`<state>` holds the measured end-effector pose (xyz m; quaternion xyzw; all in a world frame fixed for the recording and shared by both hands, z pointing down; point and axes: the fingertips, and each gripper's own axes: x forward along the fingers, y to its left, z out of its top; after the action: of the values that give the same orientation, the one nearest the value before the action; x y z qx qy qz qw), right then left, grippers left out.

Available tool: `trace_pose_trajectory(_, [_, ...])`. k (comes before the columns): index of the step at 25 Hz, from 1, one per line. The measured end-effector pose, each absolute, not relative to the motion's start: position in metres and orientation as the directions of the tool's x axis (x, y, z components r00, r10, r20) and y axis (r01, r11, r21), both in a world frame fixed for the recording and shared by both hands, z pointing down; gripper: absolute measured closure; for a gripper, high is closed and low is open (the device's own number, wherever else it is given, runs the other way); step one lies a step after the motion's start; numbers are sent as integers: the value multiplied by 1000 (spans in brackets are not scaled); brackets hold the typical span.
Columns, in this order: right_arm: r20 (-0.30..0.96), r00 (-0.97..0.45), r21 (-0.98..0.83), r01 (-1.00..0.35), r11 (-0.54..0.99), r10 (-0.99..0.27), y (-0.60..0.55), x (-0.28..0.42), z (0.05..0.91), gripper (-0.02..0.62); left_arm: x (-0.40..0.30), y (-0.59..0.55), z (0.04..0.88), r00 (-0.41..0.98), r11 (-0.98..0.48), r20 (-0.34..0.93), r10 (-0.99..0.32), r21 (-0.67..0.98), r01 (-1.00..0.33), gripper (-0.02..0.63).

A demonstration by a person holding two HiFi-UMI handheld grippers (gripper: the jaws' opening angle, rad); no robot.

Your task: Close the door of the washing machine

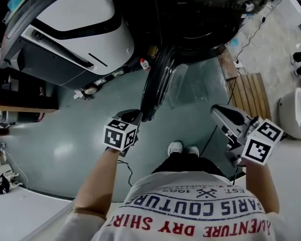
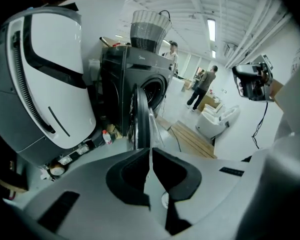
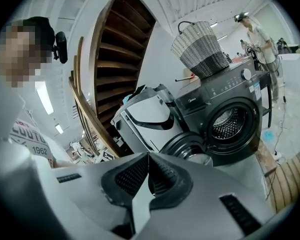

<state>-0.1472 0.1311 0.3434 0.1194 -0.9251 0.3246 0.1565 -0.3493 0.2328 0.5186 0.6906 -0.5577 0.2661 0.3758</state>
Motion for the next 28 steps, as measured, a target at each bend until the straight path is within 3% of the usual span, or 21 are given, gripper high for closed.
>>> trace_pose_trajectory(4, [378, -918, -567, -332, 754, -120, 132, -145, 349, 572, -358, 229, 541, 218, -100, 812, -542, 195, -976, 576])
trace_pose_trajectory(5, [383, -916, -568, -335, 751, -119, 134, -143, 350, 572, -359, 228, 547, 220, -98, 818, -531, 199, -975, 555])
trace_pose_trajectory(7, [396, -911, -571, -344, 746, -117, 136, -139, 355, 572, -361, 227, 560, 228, -90, 835, -502, 212, -973, 432])
trace_pose_trajectory(14, [432, -895, -580, -370, 726, -111, 140, -129, 370, 572, -360, 215, 589, 284, -137, 829, -482, 249, -959, 334])
trace_pose_trajectory(19, [455, -884, -580, -386, 717, -108, 143, -125, 377, 572, -352, 208, 598, 329, -167, 816, -476, 283, -944, 309])
trace_pose_trajectory(28, [468, -877, -581, -394, 712, -104, 143, -123, 383, 572, -342, 199, 603, 325, -155, 808, -492, 286, -946, 328])
